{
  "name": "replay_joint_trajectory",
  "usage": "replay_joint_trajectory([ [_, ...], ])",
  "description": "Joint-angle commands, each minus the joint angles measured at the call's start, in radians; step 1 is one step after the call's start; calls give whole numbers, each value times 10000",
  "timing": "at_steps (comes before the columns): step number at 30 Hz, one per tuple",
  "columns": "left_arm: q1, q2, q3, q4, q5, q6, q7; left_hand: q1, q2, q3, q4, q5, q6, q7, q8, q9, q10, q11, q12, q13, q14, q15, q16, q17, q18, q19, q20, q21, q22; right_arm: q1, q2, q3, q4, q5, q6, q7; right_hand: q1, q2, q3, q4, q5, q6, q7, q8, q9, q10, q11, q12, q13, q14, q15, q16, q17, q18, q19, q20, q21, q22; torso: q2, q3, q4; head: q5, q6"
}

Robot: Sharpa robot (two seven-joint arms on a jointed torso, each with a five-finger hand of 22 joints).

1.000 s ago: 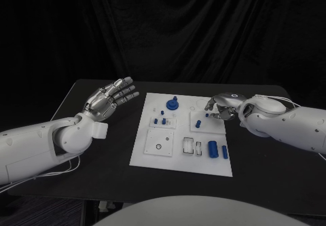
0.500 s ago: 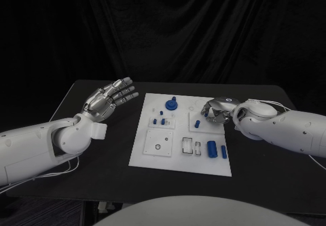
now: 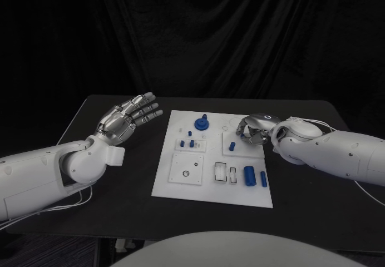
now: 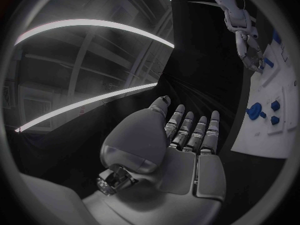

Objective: Assemble the parts on the task board

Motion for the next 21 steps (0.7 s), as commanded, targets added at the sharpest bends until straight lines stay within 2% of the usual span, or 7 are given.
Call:
replay_joint_trajectory([
  [1, -22, 34, 9, -2, -27, 249, 44, -72, -43, 76, -20, 41, 19, 3, 47, -10, 85, -7, 63, 12, 73, -22, 59, 16, -175, 74, 33, 68, 14, -79, 9, -29, -62, 157, -210, 1, 57, 101, 45, -115, -18, 90, 0, 138, 165, 160, -45, 107, 68, 13, -76, -66, -14, -160, 8, -92, 97, 721, -2, 5, 12, -13, -2],
  [9, -45, 90, 10, -39, -27, 342, -60, -95, -24, 177, -73, 90, -40, 8, 43, -26, 54, -1, 53, 6, 90, 18, 97, 16, -219, 105, 32, 69, -4, -86, 19, -26, -54, 318, -304, -49, 8, 115, 105, -282, -6, 83, 21, 310, 414, 239, -95, 210, 153, 41, -120, -99, -27, -168, -13, -142, 225, 727, -13, -2, -18, 39, -2],
  [13, -56, 106, 10, -53, -27, 378, -126, -100, -26, 201, -90, 97, -62, 12, 40, -31, 35, -1, 37, 2, 88, 30, 99, 14, -230, 106, 32, 68, -16, -86, 18, -25, -29, 355, -428, -43, -80, 134, 103, -393, -88, 55, 38, 476, 661, 327, -144, 372, 268, 74, -154, -118, -31, -169, -40, -171, 307, 721, -12, -1, -31, 21, -2],
  [16, -62, 115, 10, -76, -27, 388, -166, -107, -25, 217, -97, 99, -70, 15, 39, -34, 22, -4, 28, 0, 87, 37, 102, 14, -238, 112, 32, 68, -17, -86, 8, -24, 6, 367, -576, -23, -108, 138, 88, -448, -136, 41, 40, 552, 774, 394, -175, 490, 345, 83, -174, -127, -33, -166, -56, -186, 329, 716, -9, 4, -15, -18, -2],
  [21, -70, 127, 10, -103, -27, 402, -242, -128, -22, 275, -127, 106, -112, 20, 34, -44, -19, -19, 4, -5, 88, 59, 119, 14, -262, 129, 31, 69, -26, -86, -35, -19, 82, 374, -827, 1, -195, 193, 51, -621, -231, -81, 42, 780, 1175, 456, -259, 1006, 708, 41, -229, -218, -56, -139, -203, -235, 241, 670, -17, -2, 5, -72, -2],
])
